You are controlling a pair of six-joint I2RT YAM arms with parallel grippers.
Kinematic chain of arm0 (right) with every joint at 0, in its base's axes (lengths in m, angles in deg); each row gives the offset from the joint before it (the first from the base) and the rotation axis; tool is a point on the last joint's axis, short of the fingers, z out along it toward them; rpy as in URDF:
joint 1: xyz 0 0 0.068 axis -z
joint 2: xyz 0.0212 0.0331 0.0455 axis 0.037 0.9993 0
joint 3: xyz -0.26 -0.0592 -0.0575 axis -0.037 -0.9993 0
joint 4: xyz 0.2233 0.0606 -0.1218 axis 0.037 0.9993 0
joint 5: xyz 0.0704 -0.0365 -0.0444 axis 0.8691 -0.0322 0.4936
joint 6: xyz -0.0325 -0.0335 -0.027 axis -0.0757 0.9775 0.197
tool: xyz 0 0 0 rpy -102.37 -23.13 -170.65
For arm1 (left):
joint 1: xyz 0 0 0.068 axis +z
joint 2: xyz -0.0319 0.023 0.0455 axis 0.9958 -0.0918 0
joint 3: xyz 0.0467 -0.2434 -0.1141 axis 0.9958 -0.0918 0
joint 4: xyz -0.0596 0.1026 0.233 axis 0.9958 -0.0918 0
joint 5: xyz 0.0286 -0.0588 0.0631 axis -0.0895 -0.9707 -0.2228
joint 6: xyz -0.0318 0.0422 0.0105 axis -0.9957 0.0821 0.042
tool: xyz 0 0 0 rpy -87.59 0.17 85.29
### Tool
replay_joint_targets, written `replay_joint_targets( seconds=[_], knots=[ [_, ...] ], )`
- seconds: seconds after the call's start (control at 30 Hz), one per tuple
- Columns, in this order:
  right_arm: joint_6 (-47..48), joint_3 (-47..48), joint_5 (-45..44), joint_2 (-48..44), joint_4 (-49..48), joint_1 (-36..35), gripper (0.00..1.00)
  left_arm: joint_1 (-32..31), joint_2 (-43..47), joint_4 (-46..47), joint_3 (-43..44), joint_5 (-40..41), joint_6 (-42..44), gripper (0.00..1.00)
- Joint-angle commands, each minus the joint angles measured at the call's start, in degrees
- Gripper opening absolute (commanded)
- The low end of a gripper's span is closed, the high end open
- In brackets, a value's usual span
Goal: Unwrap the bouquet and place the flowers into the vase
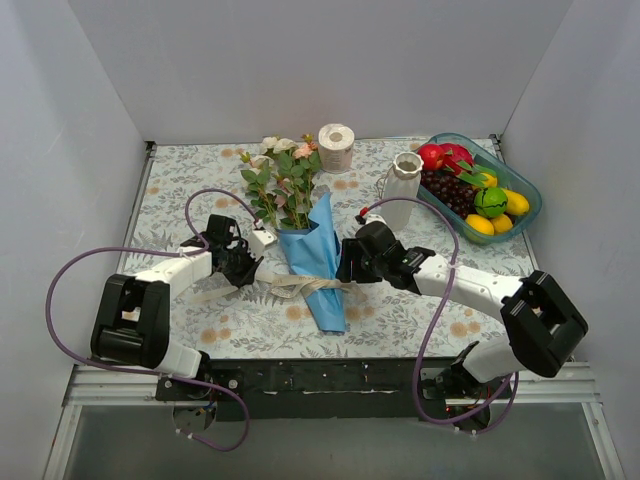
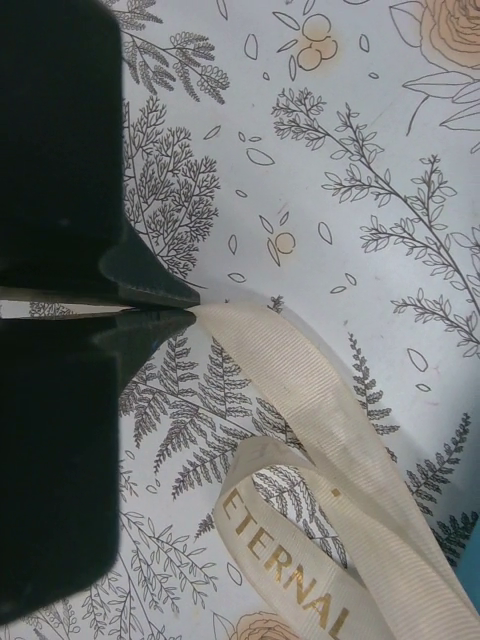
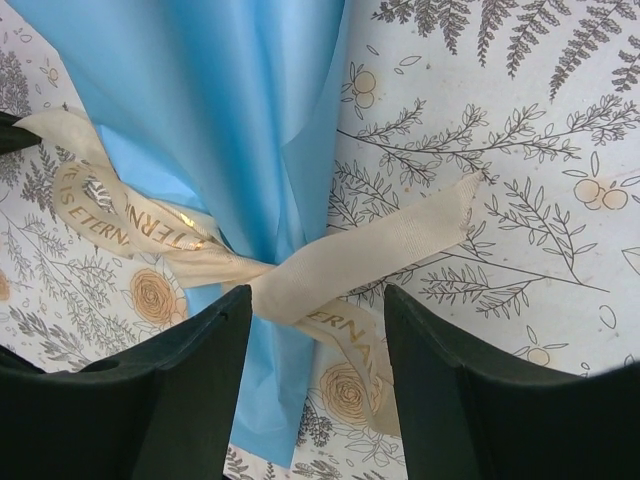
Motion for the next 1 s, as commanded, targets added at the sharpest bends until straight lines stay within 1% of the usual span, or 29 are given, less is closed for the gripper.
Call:
replay_joint_targets(
  seconds=[0.0, 0.17, 0.27, 0.3, 0.37, 0.4, 0.47, 0.5, 0.57, 0.6, 0.77, 0.97],
  knots=[
    [0.1, -0.1, -0.2, 0.8, -3.5, 0.1, 0.64, -0.4, -1.3, -1.8, -0.5, 1.1, 1.2, 0.0],
    [-1.0, 0.3, 1.7, 4.3, -6.4, 0.2, 0.62, -0.4, 1.7, -2.5, -0.8, 1.6, 1.2, 0.0],
    [-1.8, 0.7, 3.6, 6.9, -7.1, 0.2, 0.52, -0.4, 2.4, -3.2, -1.0, 2.1, 1.1, 0.0],
    [-1.9, 0.8, 4.1, 7.1, -7.0, 0.2, 0.46, -0.4, 2.9, -3.2, -1.1, 2.4, 1.1, 0.0],
    [-2.2, 0.8, 4.4, 7.3, -6.8, 0.2, 0.38, -0.4, 3.6, -3.2, -1.5, 2.9, 1.2, 0.0],
    [-2.3, 0.6, 4.5, 7.0, -6.7, 0.2, 0.3, -0.4, 4.1, -3.2, -1.6, 2.9, 1.1, 0.0],
    [-2.4, 0.2, 3.9, 5.4, -6.3, 0.2, 0.19, -0.4, 4.4, -3.1, -1.5, 3.1, 1.1, 0.0],
    [-2.3, 0.3, 3.0, 4.7, -6.0, 0.2, 0.09, -0.4, 4.5, -3.0, -1.6, 3.0, 1.0, 0.0],
    [-2.1, 0.3, 2.4, 2.5, -5.3, 0.2, 0.03, -0.4, 4.5, -3.0, -1.4, 3.0, 0.6, 0.0],
    [-1.9, 0.3, 2.0, 1.7, -5.1, 0.2, 0.01, -0.4, 4.4, -3.0, -1.4, 3.0, 0.6, 0.0],
    [-1.1, 0.6, 0.9, -3.5, -4.6, 0.2, 0.01, -0.4, 4.4, -2.6, -1.3, 3.7, 0.0, 0.0],
    [-0.5, 1.0, 0.7, -5.9, -3.0, 0.2, 0.01, -0.3, 5.6, -1.9, -2.6, 4.7, -0.2, 0.0]
  ],
)
